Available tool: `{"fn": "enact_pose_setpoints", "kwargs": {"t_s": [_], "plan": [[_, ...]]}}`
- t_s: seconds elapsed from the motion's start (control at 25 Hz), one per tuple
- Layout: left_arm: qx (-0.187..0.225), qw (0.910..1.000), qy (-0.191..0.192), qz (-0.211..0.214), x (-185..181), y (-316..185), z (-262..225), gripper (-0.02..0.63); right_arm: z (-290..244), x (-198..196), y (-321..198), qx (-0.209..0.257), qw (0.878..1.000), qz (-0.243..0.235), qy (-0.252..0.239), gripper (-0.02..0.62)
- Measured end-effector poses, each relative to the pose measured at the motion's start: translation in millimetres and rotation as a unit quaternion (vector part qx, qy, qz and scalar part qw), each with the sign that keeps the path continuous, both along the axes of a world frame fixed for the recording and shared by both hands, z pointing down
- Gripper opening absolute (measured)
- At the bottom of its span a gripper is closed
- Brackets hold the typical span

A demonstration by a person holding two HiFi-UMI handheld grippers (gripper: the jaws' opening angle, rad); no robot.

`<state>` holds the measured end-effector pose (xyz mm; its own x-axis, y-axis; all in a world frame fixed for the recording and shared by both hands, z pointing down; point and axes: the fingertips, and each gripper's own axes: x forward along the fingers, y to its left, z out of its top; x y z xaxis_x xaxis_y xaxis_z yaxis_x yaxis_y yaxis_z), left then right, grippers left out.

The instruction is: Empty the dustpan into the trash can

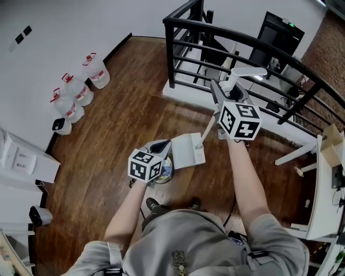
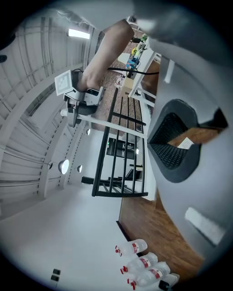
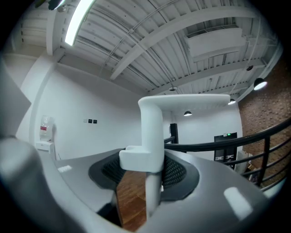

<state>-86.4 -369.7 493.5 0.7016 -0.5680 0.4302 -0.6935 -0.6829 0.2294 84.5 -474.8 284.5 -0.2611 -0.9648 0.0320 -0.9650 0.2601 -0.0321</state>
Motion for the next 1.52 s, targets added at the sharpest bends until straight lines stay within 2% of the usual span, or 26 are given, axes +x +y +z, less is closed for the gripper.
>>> {"fn": "enact_pose_setpoints", "kwargs": {"t_s": [0.6, 1.04, 1.52], "plan": [[-0.037, 0.9975, -0.008, 0.06, 93, 14, 38, 0.005, 123, 126, 31, -0.086, 0.993, 0.074, -0.018, 0.199], [-0.078, 0.9937, -0.025, 0.077, 144, 30, 73, 0.005, 237, 179, 63, -0.143, 0.985, 0.093, -0.015, 0.199], [-0.107, 0.9869, -0.045, 0.112, 191, 43, 107, 0.005, 329, 238, 79, -0.165, 0.978, 0.126, -0.013, 0.199]]}}
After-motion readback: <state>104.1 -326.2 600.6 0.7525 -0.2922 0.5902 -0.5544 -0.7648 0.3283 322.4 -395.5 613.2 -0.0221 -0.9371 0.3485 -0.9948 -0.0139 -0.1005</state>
